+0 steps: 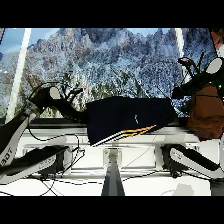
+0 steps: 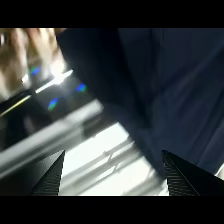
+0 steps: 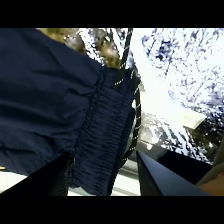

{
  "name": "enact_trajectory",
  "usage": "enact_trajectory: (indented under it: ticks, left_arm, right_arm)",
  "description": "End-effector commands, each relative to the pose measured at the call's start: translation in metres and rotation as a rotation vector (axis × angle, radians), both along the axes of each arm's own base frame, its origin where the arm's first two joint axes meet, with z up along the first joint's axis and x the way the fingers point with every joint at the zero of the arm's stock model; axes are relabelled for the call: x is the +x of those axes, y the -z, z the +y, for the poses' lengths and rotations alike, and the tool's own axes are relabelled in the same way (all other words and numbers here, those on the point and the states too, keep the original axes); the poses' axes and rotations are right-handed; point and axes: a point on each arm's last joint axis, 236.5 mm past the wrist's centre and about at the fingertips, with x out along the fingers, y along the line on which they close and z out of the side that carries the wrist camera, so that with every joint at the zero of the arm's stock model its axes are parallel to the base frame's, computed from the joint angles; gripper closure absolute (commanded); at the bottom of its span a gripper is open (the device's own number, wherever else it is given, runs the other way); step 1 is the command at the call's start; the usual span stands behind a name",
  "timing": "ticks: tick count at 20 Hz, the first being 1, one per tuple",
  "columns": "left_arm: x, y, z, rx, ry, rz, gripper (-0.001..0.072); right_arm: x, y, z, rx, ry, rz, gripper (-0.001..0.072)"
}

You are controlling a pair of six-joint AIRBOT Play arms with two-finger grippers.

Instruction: Fold the clothes and pants, and hang the long-sleeved shirts on hangers.

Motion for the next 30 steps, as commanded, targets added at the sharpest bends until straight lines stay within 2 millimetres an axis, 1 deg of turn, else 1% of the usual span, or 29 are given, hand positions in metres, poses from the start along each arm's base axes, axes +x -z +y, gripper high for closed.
enact_trajectory:
  ticks: [1, 4, 5, 6, 8, 9, 10, 11, 12, 13, 14, 15, 16, 18, 19, 20, 21, 22, 23, 24, 25, 26, 28, 30]
  left_arm:
    - [0.014, 0.009, -0.018, -0.081, -0.134, -0.044, 0.0013]
    - [0.008, 0.018, -0.020, -0.088, -0.149, -0.040, 0.0014]
    - [0.011, 0.019, -0.019, -0.090, -0.140, -0.058, 0.0014]
    - [0.016, 0.019, -0.021, -0.095, -0.150, -0.080, 0.0031]
    - [0.024, 0.021, -0.025, -0.111, -0.184, -0.093, 0.0225]
    - [0.026, 0.023, -0.026, -0.111, -0.194, -0.090, 0.0252]
    - [0.026, 0.028, -0.025, -0.104, -0.197, -0.081, 0.0253]
    - [0.024, 0.032, -0.025, -0.099, -0.198, -0.067, 0.0355]
    - [0.023, 0.035, -0.024, -0.095, -0.198, -0.056, 0.0544]
    - [0.025, 0.035, -0.024, -0.098, -0.177, -0.064, 0.0684]
    - [0.031, 0.032, -0.025, -0.110, -0.128, -0.103, 0.0697]
    - [0.043, 0.027, -0.024, -0.110, -0.090, -0.148, 0.0697]
    - [0.061, 0.019, -0.017, -0.083, -0.058, -0.209, 0.0697]
    - [0.106, -0.004, 0.006, 0.010, 0.010, -0.354, 0.0698]
    - [0.128, -0.018, 0.020, 0.063, 0.027, -0.417, 0.0698]
    - [0.149, -0.032, 0.034, 0.119, 0.030, -0.476, 0.0697]
    - [0.164, -0.043, 0.045, 0.160, 0.021, -0.518, 0.0698]
    - [0.171, -0.049, 0.050, 0.176, 0.018, -0.541, 0.0698]
    - [0.173, -0.050, 0.052, 0.177, 0.013, -0.545, 0.0697]
    - [0.171, -0.048, 0.052, 0.178, 0.015, -0.535, 0.0697]
    - [0.169, -0.046, 0.051, 0.178, 0.017, -0.528, 0.0697]
    - [0.168, -0.045, 0.051, 0.178, 0.020, -0.524, 0.0698]
    - [0.168, -0.042, 0.052, 0.183, 0.021, -0.519, 0.0697]
    - [0.168, -0.040, 0.054, 0.189, 0.025, -0.516, 0.0697]
  right_arm:
    - [0.005, 0.000, -0.001, -0.002, 0.004, -0.021, 0.0260]
    - [0.006, 0.000, -0.001, -0.004, 0.004, -0.027, 0.0260]
    - [0.011, 0.000, -0.002, -0.008, 0.006, -0.046, 0.0260]
    - [0.019, -0.001, -0.004, -0.017, 0.010, -0.080, 0.0261]
    - [0.039, -0.003, -0.010, -0.040, 0.019, -0.166, 0.0261]
    - [0.047, -0.005, -0.011, -0.044, 0.024, -0.201, 0.0261]
    - [0.054, -0.006, -0.013, -0.049, 0.027, -0.229, 0.0261]
    - [0.060, -0.008, -0.014, -0.054, 0.033, -0.256, 0.0261]
    - [0.065, -0.009, -0.015, -0.057, 0.037, -0.276, 0.0261]
    - [0.067, -0.010, -0.015, -0.055, 0.063, -0.285, 0.0261]
    - [0.068, -0.010, -0.017, -0.055, 0.094, -0.288, 0.0261]
    - [0.068, -0.010, -0.019, -0.054, 0.112, -0.286, 0.0260]
    - [0.067, -0.010, -0.023, -0.053, 0.138, -0.283, 0.0261]
    - [0.063, -0.008, -0.034, -0.052, 0.174, -0.266, 0.0267]
    - [0.056, -0.003, -0.037, -0.040, 0.193, -0.232, 0.0268]
    - [0.046, 0.006, -0.039, -0.019, 0.214, -0.176, 0.0268]
    - [0.036, 0.017, -0.036, 0.017, 0.236, -0.117, 0.0269]
    - [0.023, 0.030, -0.026, 0.083, 0.260, -0.048, 0.0269]
    - [0.012, 0.042, -0.009, 0.166, 0.281, 0.020, 0.0268]
    - [-0.001, 0.055, 0.013, 0.264, 0.306, 0.096, 0.0248]
    - [-0.010, 0.066, 0.029, 0.332, 0.321, 0.148, 0.0136]
    - [-0.017, 0.078, 0.043, 0.381, 0.348, 0.189, 0.0002]
    - [-0.028, 0.096, 0.061, 0.435, 0.422, 0.253, 0.0038]
    - [-0.033, 0.103, 0.075, 0.464, 0.434, 0.277, 0.0039]
